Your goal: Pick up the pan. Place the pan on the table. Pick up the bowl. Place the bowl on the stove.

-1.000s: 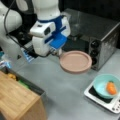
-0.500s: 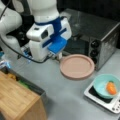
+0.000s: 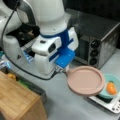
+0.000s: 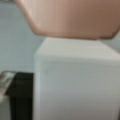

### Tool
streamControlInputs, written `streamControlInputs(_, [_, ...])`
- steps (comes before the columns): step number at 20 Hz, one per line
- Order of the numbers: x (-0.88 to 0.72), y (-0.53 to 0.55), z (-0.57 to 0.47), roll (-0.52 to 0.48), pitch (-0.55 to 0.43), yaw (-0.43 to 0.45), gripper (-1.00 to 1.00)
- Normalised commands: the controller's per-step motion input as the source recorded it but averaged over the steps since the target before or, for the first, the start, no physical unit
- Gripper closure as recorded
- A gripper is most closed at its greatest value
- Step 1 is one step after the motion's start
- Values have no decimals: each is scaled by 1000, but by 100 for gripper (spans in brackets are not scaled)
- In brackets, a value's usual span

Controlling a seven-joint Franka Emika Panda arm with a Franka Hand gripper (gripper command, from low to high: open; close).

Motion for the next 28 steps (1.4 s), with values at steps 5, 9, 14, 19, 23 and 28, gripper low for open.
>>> streamControlInputs(5, [311, -279, 74, 74, 75, 82, 100])
streamControlInputs(9, [369, -335, -32, 75, 54, 83, 100])
streamControlInputs(14, [382, -278, -31, 68, 53, 54, 100])
streamControlInputs(19, [365, -209, 13, 55, 74, 27, 100])
streamControlInputs(23, [408, -189, -43, 45, 101, -9, 100])
streamControlInputs(28, [424, -133, -66, 55, 84, -34, 100])
